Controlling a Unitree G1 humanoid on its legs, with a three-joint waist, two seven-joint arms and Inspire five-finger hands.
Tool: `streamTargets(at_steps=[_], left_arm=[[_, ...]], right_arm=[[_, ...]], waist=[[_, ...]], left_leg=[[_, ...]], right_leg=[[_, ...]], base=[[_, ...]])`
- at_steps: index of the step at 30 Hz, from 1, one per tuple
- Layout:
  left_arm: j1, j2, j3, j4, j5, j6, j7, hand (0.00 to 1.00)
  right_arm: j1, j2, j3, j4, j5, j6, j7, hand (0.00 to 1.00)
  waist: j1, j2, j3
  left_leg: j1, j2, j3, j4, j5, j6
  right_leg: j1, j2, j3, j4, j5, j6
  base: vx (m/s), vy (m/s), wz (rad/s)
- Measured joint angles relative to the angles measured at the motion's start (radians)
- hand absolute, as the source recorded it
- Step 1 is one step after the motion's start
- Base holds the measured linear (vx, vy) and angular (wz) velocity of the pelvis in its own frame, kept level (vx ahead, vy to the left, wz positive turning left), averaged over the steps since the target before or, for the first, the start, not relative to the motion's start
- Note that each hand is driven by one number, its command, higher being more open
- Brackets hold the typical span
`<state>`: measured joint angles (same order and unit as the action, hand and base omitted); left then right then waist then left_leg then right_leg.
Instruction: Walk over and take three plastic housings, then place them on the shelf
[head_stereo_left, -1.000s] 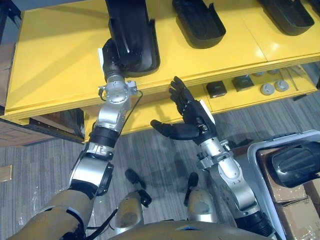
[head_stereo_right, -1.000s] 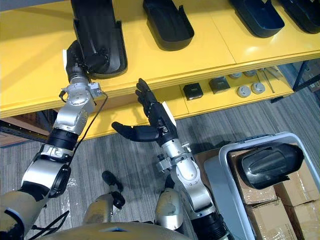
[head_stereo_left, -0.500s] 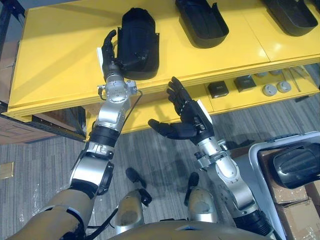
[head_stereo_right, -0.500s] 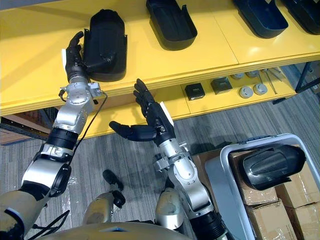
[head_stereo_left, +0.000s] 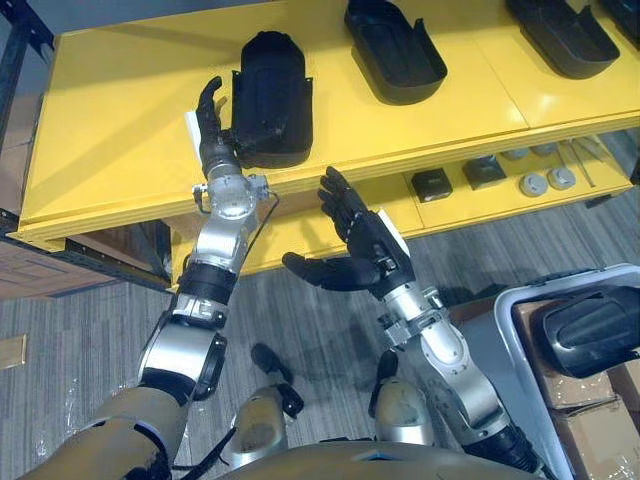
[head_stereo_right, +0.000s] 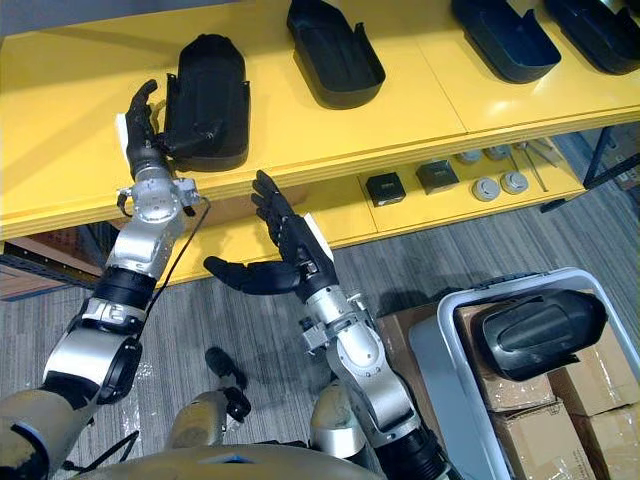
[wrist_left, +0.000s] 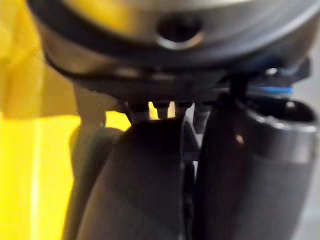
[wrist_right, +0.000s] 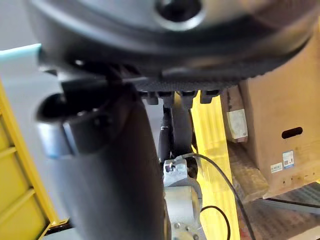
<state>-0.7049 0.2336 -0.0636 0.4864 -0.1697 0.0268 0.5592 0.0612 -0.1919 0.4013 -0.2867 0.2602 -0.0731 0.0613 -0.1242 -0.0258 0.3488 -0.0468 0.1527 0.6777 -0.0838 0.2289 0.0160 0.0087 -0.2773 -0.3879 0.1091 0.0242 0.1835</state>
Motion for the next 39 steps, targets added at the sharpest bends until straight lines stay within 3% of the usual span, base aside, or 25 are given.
streamTargets(at_steps=[4, 10, 14, 19, 23, 26, 29, 33, 34, 39], left_arm=[[0.087, -0.008, 0.0, -0.047, 0.02, -0.062, 0.009, 1.0], [0.203, -0.022, -0.019, -0.155, 0.017, 0.024, -0.002, 1.0], [0.261, -0.018, 0.014, -0.226, -0.046, 0.043, -0.029, 1.0], [0.284, 0.061, 0.073, -0.324, -0.141, 0.03, -0.105, 1.0], [0.28, 0.178, 0.104, -0.414, -0.207, -0.01, -0.219, 1.0], [0.271, 0.244, 0.129, -0.448, -0.303, -0.01, -0.311, 1.0], [0.292, 0.254, 0.164, -0.478, -0.382, -0.009, -0.369, 1.0], [0.481, 0.246, 0.209, -0.656, -0.432, -0.001, -0.42, 1.0], [0.59, 0.225, 0.209, -0.742, -0.446, 0.002, -0.46, 1.0], [0.866, 0.12, 0.208, -0.849, -0.461, 0.037, -0.591, 1.0]], right_arm=[[0.021, -0.002, 0.0, 0.0, 0.0, 0.0, 0.013, 1.0], [0.033, -0.003, -0.001, 0.0, -0.03, -0.017, -0.007, 1.0], [0.03, -0.01, -0.033, 0.001, -0.084, -0.055, -0.052, 1.0], [0.006, -0.041, -0.059, 0.012, -0.141, -0.088, -0.069, 1.0], [-0.082, -0.086, -0.096, 0.101, -0.251, -0.097, -0.091, 1.0], [-0.143, -0.131, -0.153, 0.177, -0.261, -0.097, -0.114, 1.0], [-0.188, -0.17, -0.209, 0.231, -0.295, -0.099, -0.152, 1.0], [-0.229, -0.197, -0.249, 0.29, -0.34, -0.106, -0.196, 1.0], [-0.232, -0.211, -0.28, 0.305, -0.379, -0.107, -0.22, 1.0], [-0.249, -0.266, -0.341, 0.375, -0.414, -0.107, -0.25, 1.0]], waist=[[-0.008, 0.001, -0.005], [-0.003, 0.005, -0.079], [0.017, 0.034, -0.102], [0.039, 0.043, -0.152], [0.054, 0.045, -0.184], [0.079, 0.061, -0.195], [0.101, 0.079, -0.206], [0.121, 0.088, -0.212], [0.134, 0.09, -0.213], [0.179, 0.094, -0.213]], left_leg=[[0.016, 0.0, -0.001, 0.0, -0.003, -0.004], [0.042, -0.001, -0.005, -0.001, -0.007, -0.009], [0.047, -0.001, -0.008, -0.004, -0.01, -0.013], [0.055, -0.001, -0.024, -0.005, -0.01, -0.016], [0.055, -0.004, -0.059, -0.005, -0.007, -0.017], [0.046, -0.007, -0.093, -0.005, -0.008, -0.021], [0.019, -0.01, -0.135, -0.005, -0.002, -0.028], [-0.006, -0.019, -0.178, -0.005, 0.002, -0.034], [-0.019, -0.026, -0.2, -0.005, 0.004, -0.036], [-0.022, -0.048, -0.261, -0.005, 0.007, -0.038]], right_leg=[[0.019, 0.002, -0.004, -0.01, 0.001, 0.001], [0.054, 0.004, -0.016, -0.027, 0.001, 0.001], [0.069, 0.005, -0.022, -0.033, 0.0, -0.003], [0.091, 0.008, -0.044, -0.047, 0.001, -0.008], [0.125, 0.011, -0.083, -0.058, 0.001, -0.009], [0.142, 0.013, -0.115, -0.059, 0.0, -0.01], [0.148, 0.017, -0.158, -0.06, -0.001, -0.011], [0.15, 0.017, -0.195, -0.06, -0.002, -0.011], [0.154, 0.015, -0.217, -0.06, -0.002, -0.01], [0.196, 0.003, -0.28, -0.053, -0.013, -0.001]], base=[[0.0, 0.0, 0.0], [0.0, 0.003, 0.01], [-0.04, 0.024, 0.03], [-0.04, 0.028, 0.09], [-0.03, 0.035, 0.25], [-0.03, 0.032, 0.3], [-0.05, 0.049, 0.4], [-0.02, 0.04, 0.33], [-0.01, 0.044, 0.35], [-0.01, 0.038, 0.42]])
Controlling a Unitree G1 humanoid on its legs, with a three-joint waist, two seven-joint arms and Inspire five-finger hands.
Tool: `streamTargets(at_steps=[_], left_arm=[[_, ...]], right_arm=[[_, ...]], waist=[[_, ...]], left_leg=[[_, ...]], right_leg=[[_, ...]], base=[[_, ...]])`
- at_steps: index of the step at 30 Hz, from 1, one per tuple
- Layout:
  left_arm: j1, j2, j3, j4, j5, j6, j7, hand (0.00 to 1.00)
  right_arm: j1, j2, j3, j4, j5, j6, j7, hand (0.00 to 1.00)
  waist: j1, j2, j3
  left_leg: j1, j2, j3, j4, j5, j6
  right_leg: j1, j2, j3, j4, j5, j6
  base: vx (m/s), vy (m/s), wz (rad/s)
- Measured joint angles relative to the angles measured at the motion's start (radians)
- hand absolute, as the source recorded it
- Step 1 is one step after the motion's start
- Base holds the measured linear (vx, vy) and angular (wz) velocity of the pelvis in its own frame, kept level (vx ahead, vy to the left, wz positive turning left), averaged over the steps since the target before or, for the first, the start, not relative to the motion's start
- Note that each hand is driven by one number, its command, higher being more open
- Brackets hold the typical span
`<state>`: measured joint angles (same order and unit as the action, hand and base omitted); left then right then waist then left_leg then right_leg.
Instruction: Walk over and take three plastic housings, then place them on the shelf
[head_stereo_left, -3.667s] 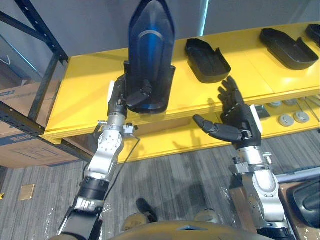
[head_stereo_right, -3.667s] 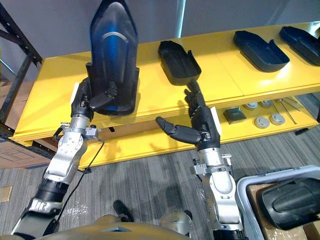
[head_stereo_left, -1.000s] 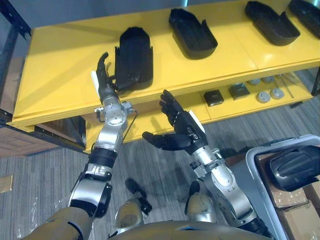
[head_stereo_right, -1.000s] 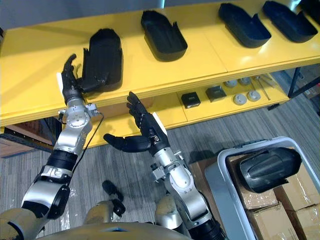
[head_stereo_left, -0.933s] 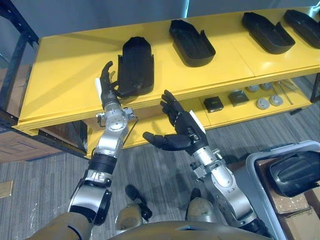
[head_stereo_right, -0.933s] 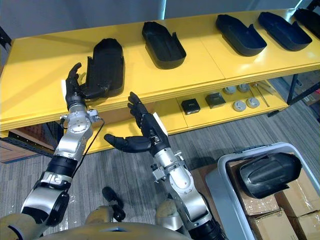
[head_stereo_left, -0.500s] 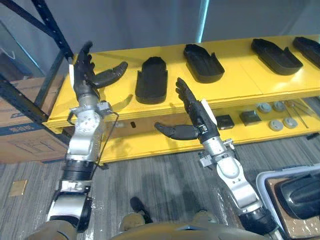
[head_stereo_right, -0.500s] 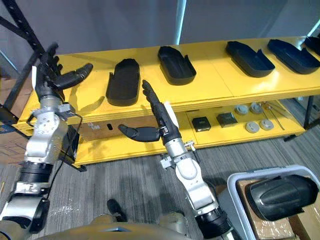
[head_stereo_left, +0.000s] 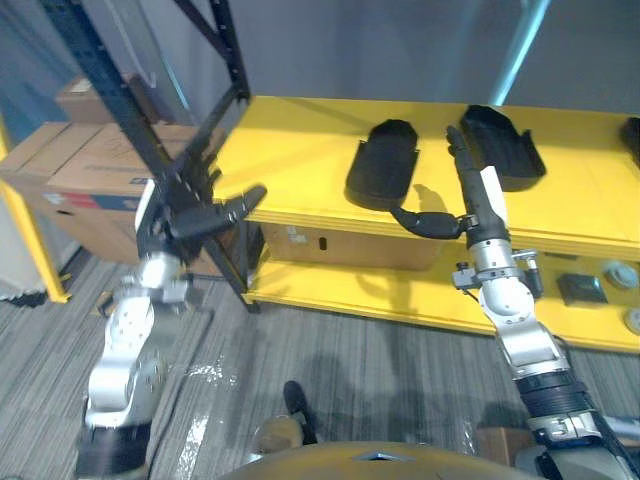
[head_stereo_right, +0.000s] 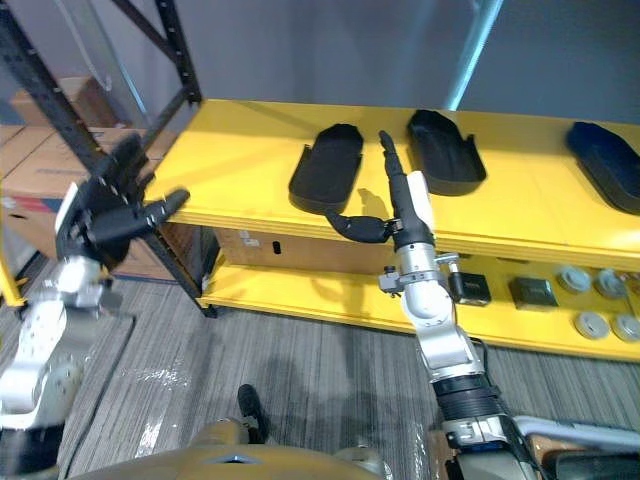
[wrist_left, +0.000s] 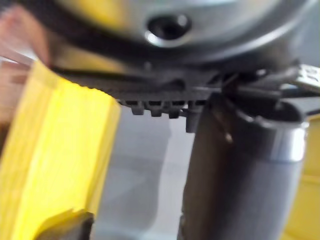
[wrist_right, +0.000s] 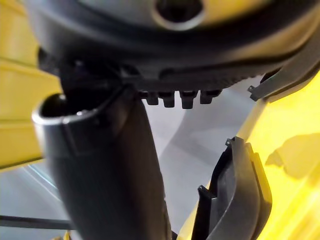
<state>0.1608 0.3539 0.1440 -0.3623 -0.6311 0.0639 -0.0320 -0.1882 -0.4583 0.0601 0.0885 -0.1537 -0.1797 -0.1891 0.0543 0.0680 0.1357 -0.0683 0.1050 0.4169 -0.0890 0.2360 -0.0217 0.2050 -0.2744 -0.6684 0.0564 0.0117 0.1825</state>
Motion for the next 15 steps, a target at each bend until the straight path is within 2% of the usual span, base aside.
streamTargets(at_steps=[2, 5, 7, 8, 9, 10, 11, 12, 13, 15], left_arm=[[0.087, -0.032, -0.002, 0.0, -0.002, 0.007, -0.045, 1.0], [0.139, -0.046, -0.017, 0.0, -0.038, 0.007, -0.103, 1.0], [0.166, -0.055, -0.034, -0.002, -0.072, 0.005, -0.139, 1.0], [0.178, -0.06, -0.049, -0.002, -0.08, 0.002, -0.163, 1.0], [0.191, -0.062, -0.055, -0.004, -0.085, 0.001, -0.184, 1.0], [0.212, -0.061, -0.065, -0.003, -0.108, 0.0, -0.209, 1.0], [0.222, -0.063, -0.072, -0.004, -0.115, -0.002, -0.22, 1.0], [0.224, -0.062, -0.079, -0.002, -0.118, -0.015, -0.235, 1.0], [0.224, -0.063, -0.081, -0.002, -0.124, -0.037, -0.243, 1.0], [0.222, -0.062, -0.081, -0.001, -0.138, -0.041, -0.243, 1.0]], right_arm=[[-0.039, -0.021, -0.001, 0.051, -0.007, 0.0, 0.003, 1.0], [-0.065, -0.038, 0.001, 0.09, -0.021, 0.0, 0.004, 1.0], [-0.071, -0.058, 0.001, 0.1, -0.03, 0.0, 0.003, 1.0], [-0.073, -0.067, 0.001, 0.114, -0.039, 0.0, 0.0, 1.0], [-0.082, -0.067, 0.003, 0.132, -0.049, -0.001, -0.001, 1.0], [-0.102, -0.071, 0.008, 0.161, -0.059, 0.001, -0.002, 1.0], [-0.105, -0.083, 0.011, 0.165, -0.059, 0.001, -0.002, 1.0], [-0.109, -0.093, 0.009, 0.169, -0.059, 0.0, -0.007, 1.0], [-0.126, -0.101, 0.01, 0.192, -0.061, 0.0, -0.007, 1.0], [-0.147, -0.101, 0.01, 0.218, -0.072, 0.0, -0.009, 1.0]], waist=[[0.013, 0.004, 0.001], [0.036, 0.011, 0.004], [0.049, 0.025, 0.013], [0.053, 0.019, 0.018], [0.052, -0.014, 0.029], [0.064, -0.007, 0.032], [0.07, 0.01, 0.029], [0.062, 0.023, 0.024], [0.056, 0.012, 0.037], [0.055, 0.003, 0.056]], left_leg=[[-0.01, -0.009, -0.044, 0.0, 0.002, -0.003], [-0.026, -0.021, -0.089, 0.0, -0.001, -0.009], [-0.03, -0.031, -0.11, 0.0, -0.025, -0.022], [-0.037, -0.049, -0.115, 0.001, -0.086, -0.085], [-0.054, -0.073, -0.104, 0.038, -0.109, -0.064], [-0.07, -0.077, -0.13, 0.167, -0.073, 0.013], [-0.052, -0.074, -0.16, 0.15, -0.12, 0.007], [-0.04, -0.092, -0.174, 0.086, -0.1, 0.027], [-0.024, -0.103, -0.177, 0.021, -0.068, 0.013], [-0.015, -0.104, -0.178, 0.004, -0.06, 0.012]], right_leg=[[0.007, -0.006, -0.031, 0.021, -0.014, 0.003], [0.002, -0.014, -0.06, 0.052, -0.031, 0.007], [0.001, -0.025, -0.073, 0.073, -0.042, 0.006], [-0.007, -0.041, -0.071, 0.075, -0.046, 0.002], [-0.018, -0.078, -0.068, 0.071, -0.047, 0.002], [-0.025, -0.09, -0.064, 0.073, -0.044, 0.006], [-0.027, -0.08, -0.057, 0.073, -0.04, 0.01], [-0.035, -0.08, -0.041, 0.07, -0.029, 0.02], [-0.047, -0.08, -0.039, 0.068, -0.018, 0.017], [-0.045, -0.079, -0.038, 0.072, -0.013, 0.02]], base=[[-0.05, 0.046, 0.39], [-0.06, 0.037, 0.36], [-0.1, 0.077, 0.35], [-0.07, 0.097, 0.33], [-0.04, 0.098, 0.18], [0.02, 0.06, -0.07], [0.04, 0.058, -0.05], [0.01, 0.078, 0.14], [-0.01, 0.086, 0.23], [-0.01, 0.024, 0.05]])
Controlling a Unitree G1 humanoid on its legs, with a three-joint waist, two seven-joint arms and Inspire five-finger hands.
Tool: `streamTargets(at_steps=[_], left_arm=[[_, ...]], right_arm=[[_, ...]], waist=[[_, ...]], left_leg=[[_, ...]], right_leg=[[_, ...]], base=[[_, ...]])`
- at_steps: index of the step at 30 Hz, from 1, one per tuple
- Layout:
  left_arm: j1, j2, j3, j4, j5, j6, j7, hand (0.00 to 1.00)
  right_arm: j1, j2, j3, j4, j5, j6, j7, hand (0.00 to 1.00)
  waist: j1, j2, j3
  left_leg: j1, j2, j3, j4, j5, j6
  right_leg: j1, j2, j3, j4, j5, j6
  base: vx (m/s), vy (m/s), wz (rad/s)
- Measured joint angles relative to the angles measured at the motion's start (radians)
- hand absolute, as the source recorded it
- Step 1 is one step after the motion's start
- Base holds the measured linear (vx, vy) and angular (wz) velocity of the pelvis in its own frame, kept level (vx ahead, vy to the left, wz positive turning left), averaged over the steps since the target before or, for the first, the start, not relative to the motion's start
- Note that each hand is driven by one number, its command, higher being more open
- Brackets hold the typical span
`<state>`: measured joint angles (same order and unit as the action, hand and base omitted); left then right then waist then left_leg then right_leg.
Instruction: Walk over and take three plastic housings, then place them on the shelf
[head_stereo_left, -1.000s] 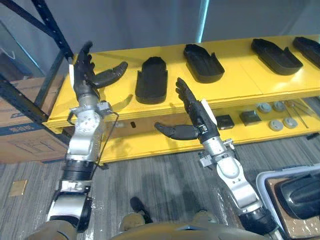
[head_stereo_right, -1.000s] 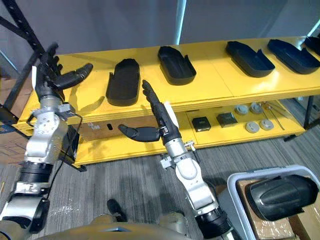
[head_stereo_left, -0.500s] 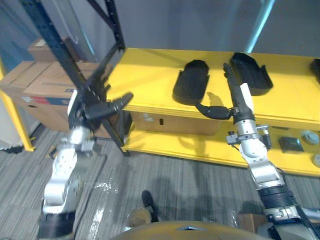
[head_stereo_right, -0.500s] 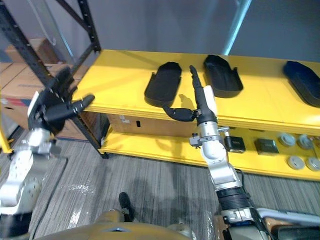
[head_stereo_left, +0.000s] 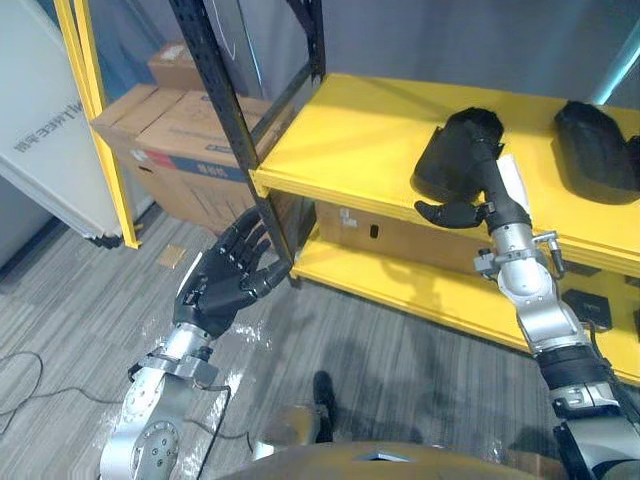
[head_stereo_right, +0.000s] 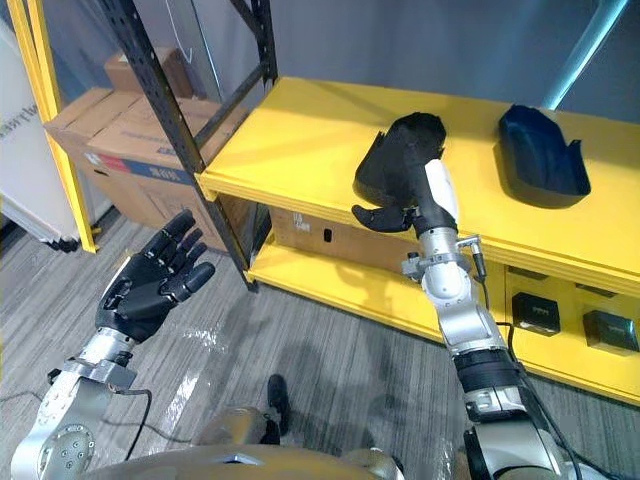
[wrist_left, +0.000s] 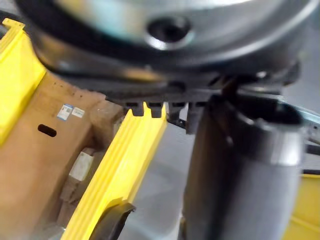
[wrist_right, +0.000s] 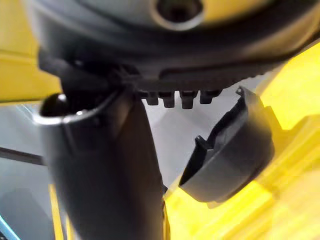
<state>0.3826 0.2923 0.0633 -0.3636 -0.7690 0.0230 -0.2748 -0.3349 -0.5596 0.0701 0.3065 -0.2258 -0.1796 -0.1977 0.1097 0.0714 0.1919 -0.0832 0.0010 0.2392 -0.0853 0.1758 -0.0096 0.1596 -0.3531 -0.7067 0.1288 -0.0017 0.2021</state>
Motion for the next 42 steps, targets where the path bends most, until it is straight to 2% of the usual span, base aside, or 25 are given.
streamTargets(at_steps=[1, 3, 5, 9, 15, 22, 24, 29, 42], left_arm=[[0.004, 0.0, -0.002, 0.001, -0.013, 0.0, 0.0, 1.0], [0.009, 0.0, -0.008, 0.001, -0.014, 0.0, 0.0, 1.0], [0.01, -0.001, -0.012, 0.001, -0.015, -0.007, 0.0, 1.0], [0.016, -0.002, -0.025, 0.001, -0.016, -0.05, -0.012, 1.0], [0.01, -0.003, -0.056, 0.0, -0.016, -0.068, -0.03, 1.0], [0.008, -0.003, -0.058, 0.0, -0.017, -0.068, -0.03, 1.0], [0.003, -0.003, -0.058, 0.0, -0.019, -0.069, -0.03, 1.0], [-0.003, -0.002, -0.059, 0.001, -0.02, -0.071, -0.024, 1.0], [-0.087, 0.037, -0.078, 0.001, -0.058, -0.089, -0.011, 1.0]], right_arm=[[-0.015, -0.002, 0.0, 0.013, -0.003, 0.003, 0.0, 1.0], [-0.024, -0.017, 0.001, 0.013, -0.007, 0.007, -0.013, 1.0], [-0.056, -0.05, 0.001, 0.013, -0.041, 0.029, -0.048, 1.0], [-0.084, -0.074, -0.001, 0.045, -0.045, 0.058, -0.112, 1.0], [-0.101, -0.074, -0.018, 0.084, -0.045, 0.082, -0.152, 1.0], [-0.111, -0.075, -0.031, 0.092, -0.071, 0.083, -0.141, 1.0], [-0.115, -0.095, -0.029, 0.094, -0.086, 0.082, -0.134, 1.0], [-0.175, -0.16, -0.025, 0.131, -0.095, 0.081, -0.136, 1.0], [-0.295, -0.184, -0.008, 0.153, -0.122, 0.081, -0.177, 1.0]], waist=[[0.002, -0.007, 0.013], [0.006, -0.003, 0.016], [0.008, 0.02, 0.03], [0.007, 0.039, 0.038], [-0.006, 0.042, 0.071], [-0.008, 0.032, 0.09], [-0.005, 0.029, 0.104], [-0.007, 0.03, 0.16], [-0.001, 0.024, 0.227]], left_leg=[[0.006, -0.001, 0.001, -0.002, 0.0, 0.0], [0.008, -0.003, -0.001, -0.003, 0.0, 0.001], [0.016, -0.003, -0.001, -0.003, -0.001, 0.001], [0.02, 0.002, 0.0, -0.003, 0.001, -0.001], [0.02, 0.005, 0.002, -0.003, 0.004, -0.005], [0.022, 0.008, 0.013, 0.001, 0.006, -0.001], [0.026, 0.01, 0.021, 0.001, 0.013, 0.008], [0.036, 0.019, 0.037, 0.002, 0.012, 0.007], [-0.02, 0.039, 0.048, 0.047, 0.005, 0.016]], right_leg=[[0.002, -0.002, 0.005, 0.006, 0.0, 0.0], [0.003, -0.006, 0.006, 0.012, 0.0, 0.0], [0.006, -0.007, 0.009, 0.019, -0.001, 0.0], [0.003, -0.008, 0.015, 0.03, -0.011, -0.002], [-0.005, -0.01, 0.022, 0.052, -0.025, -0.002], [-0.026, -0.022, 0.036, 0.098, -0.051, -0.003], [-0.038, -0.029, 0.05, 0.128, -0.067, -0.004], [-0.051, -0.03, 0.073, 0.154, -0.081, -0.015], [-0.106, -0.022, 0.095, 0.173, -0.084, -0.02]], base=[[-0.04, 0.014, 0.01], [-0.03, 0.004, 0.01], [-0.02, -0.003, -0.02], [-0.02, -0.01, -0.03], [0.01, -0.039, -0.02], [0.03, -0.036, -0.03], [0.03, -0.054, -0.07], [-0.03, -0.038, -0.1], [-0.01, -0.017, -0.02]])
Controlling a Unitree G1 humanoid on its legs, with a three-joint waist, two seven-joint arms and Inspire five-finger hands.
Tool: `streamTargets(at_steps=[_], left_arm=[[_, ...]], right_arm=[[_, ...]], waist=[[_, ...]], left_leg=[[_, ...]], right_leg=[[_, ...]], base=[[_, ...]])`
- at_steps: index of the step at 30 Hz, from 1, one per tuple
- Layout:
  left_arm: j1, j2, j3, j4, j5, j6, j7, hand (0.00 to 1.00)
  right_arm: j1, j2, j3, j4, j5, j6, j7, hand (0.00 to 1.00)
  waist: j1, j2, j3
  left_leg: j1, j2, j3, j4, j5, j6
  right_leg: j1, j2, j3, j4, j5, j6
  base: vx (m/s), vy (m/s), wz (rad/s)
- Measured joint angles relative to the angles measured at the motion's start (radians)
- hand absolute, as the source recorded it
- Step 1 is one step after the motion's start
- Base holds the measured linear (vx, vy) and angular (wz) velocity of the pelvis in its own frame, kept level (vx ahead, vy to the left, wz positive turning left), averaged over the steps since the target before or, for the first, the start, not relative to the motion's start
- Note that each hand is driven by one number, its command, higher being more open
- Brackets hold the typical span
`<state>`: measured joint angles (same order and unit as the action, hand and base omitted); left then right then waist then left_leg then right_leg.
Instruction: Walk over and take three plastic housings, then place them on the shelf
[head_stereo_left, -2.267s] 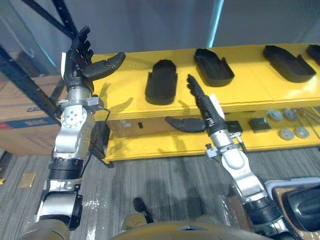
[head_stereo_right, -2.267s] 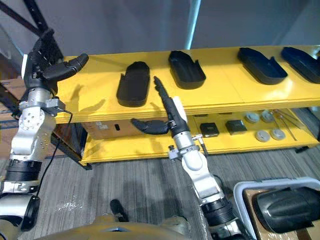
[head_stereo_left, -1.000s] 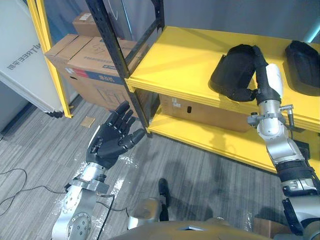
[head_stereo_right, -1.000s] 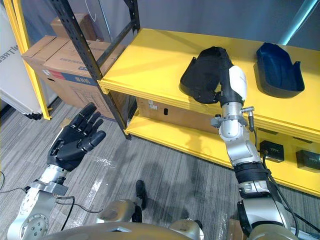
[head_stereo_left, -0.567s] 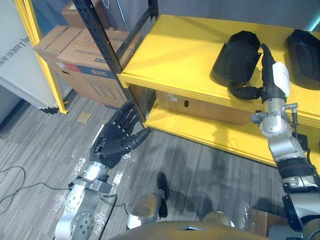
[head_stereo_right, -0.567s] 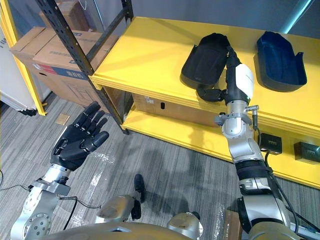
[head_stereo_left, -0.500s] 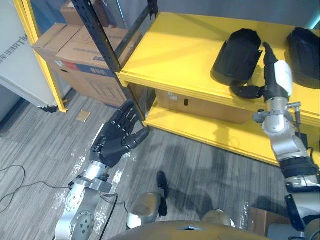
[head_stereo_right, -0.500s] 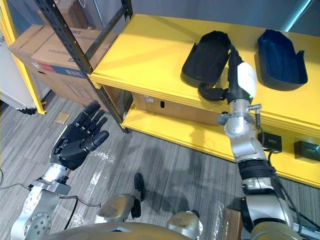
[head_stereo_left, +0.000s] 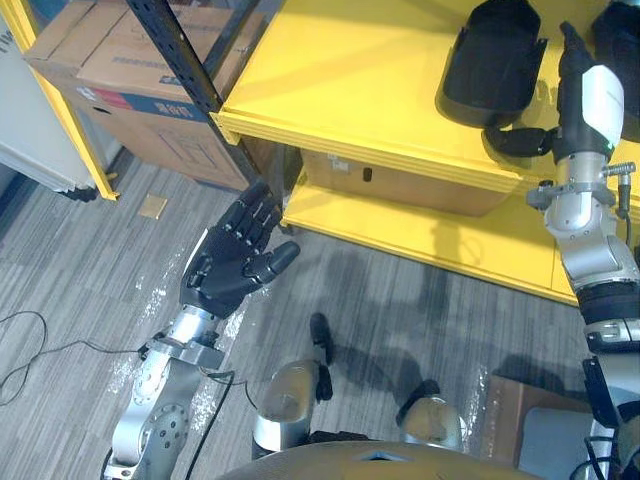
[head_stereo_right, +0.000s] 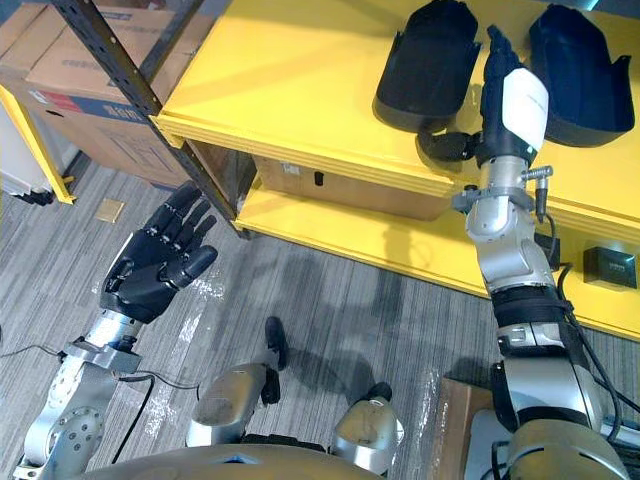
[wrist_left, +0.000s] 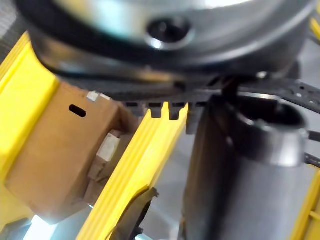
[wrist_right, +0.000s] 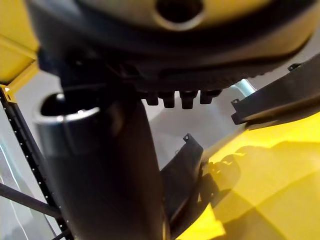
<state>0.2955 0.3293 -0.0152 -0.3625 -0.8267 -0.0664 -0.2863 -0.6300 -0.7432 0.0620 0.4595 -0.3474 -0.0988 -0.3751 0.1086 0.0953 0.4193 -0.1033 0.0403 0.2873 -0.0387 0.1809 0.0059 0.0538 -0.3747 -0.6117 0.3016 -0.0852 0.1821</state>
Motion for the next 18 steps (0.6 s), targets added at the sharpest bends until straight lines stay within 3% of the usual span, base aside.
streamTargets(at_steps=[18], left_arm=[[-0.061, 0.033, -0.008, 0.0, -0.033, -0.022, 0.017, 1.0]], right_arm=[[-0.143, -0.054, 0.103, 0.077, -0.001, -0.004, -0.038, 1.0]], waist=[[0.002, 0.0, 0.054]], left_leg=[[-0.048, 0.023, -0.011, 0.035, -0.007, -0.007]], right_leg=[[-0.037, 0.012, -0.005, 0.027, -0.014, -0.021]], base=[[0.0, -0.021, 0.01]])
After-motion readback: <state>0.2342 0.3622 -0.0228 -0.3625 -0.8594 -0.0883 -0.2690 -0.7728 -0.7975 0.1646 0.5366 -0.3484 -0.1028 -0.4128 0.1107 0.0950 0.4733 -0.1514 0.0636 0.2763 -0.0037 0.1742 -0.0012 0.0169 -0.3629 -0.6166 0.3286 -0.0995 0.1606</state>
